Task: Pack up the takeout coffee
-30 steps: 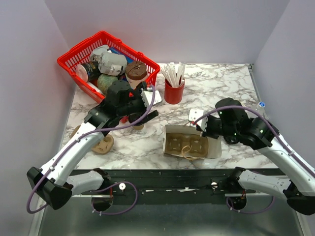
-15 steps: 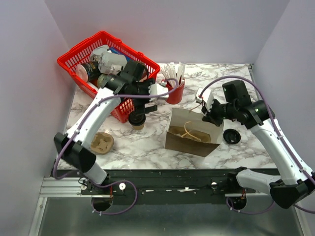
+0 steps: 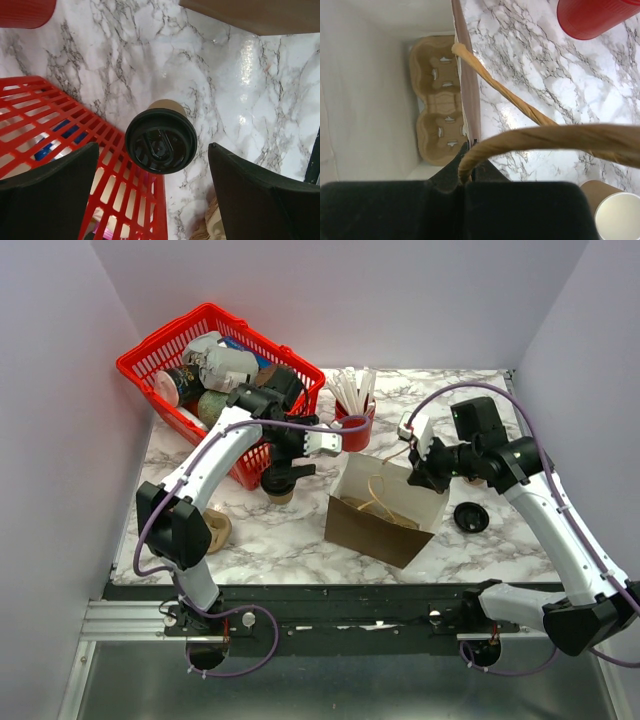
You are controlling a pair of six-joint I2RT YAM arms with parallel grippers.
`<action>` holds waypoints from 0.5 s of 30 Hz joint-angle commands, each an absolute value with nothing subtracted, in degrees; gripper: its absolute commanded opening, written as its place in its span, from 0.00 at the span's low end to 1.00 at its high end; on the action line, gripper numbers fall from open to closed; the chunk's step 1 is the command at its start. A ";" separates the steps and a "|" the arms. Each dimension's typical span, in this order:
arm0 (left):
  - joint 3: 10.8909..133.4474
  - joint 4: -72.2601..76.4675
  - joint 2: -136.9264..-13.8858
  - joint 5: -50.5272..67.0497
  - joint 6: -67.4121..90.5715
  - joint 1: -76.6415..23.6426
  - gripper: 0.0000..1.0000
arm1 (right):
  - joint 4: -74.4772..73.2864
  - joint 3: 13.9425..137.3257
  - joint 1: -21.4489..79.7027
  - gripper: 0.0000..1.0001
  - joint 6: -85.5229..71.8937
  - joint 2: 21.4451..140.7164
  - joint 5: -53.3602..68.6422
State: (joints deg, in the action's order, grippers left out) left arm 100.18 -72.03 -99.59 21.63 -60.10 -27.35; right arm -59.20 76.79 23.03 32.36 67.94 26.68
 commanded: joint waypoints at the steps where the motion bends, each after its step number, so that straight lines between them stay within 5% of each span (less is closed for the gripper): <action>1: 94.93 -69.62 -99.49 11.00 -61.43 -25.92 0.97 | -58.27 78.49 22.94 0.01 30.94 68.55 29.27; 15: 92.47 -66.80 -98.35 8.46 -61.34 -22.60 0.97 | -58.27 79.10 22.94 0.00 31.03 70.31 29.71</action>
State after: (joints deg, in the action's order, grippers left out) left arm 92.73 -68.18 -99.46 13.52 -60.10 -26.68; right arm -59.16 77.43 23.03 31.53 69.58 27.75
